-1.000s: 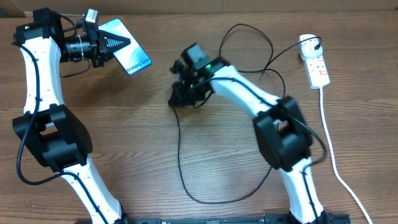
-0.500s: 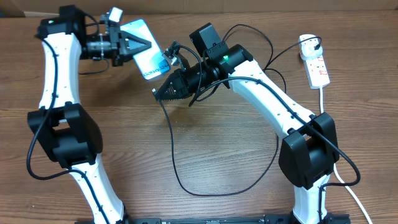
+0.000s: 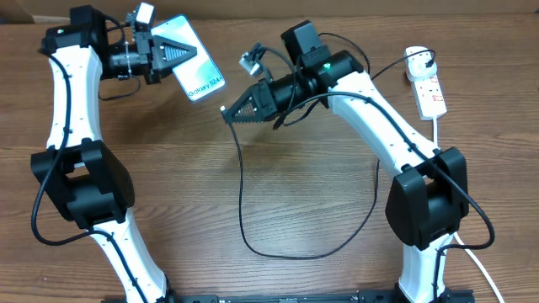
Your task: Plug charger to phone and switch on socket
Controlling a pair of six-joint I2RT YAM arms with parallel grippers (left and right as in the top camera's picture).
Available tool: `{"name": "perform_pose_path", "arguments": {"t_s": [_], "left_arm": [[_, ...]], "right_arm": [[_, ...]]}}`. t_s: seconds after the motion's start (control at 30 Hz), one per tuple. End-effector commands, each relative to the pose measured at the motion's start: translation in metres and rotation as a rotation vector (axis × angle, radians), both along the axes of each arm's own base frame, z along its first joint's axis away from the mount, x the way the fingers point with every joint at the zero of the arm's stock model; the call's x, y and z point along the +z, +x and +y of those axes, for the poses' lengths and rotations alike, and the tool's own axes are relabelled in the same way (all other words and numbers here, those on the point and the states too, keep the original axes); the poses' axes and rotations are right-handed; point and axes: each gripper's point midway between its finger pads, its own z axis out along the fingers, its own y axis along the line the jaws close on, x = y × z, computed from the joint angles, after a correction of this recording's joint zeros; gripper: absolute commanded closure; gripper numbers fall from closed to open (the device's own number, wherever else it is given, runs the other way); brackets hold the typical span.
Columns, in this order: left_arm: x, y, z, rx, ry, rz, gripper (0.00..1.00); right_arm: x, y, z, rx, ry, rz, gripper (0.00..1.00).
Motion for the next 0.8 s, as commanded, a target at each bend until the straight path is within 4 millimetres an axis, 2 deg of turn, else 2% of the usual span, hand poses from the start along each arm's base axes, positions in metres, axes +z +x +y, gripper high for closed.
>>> {"name": "perform_pose_path", "arguments": {"t_s": [0.0,0.17,0.47,0.77], "left_arm": [[0.022,-0.003,-0.003,-0.014,-0.088,-0.025,0.96],[0.022,-0.003,-0.004,-0.009,-0.108,0.05,0.96],[0.025,-0.004,-0.005,-0.014,-0.123,0.049,0.96],[0.025,-0.007,-0.022,-0.051,-0.121,0.05,0.96]], "right_arm": [[0.011,0.004,-0.001,0.009,0.049,-0.013,0.96],[0.015,0.01,0.0,-0.008,0.058,-0.006,0.96],[0.02,0.009,0.002,0.003,0.084,-0.005,0.96],[0.023,0.012,0.004,-0.002,0.093,-0.014,0.96]]}}
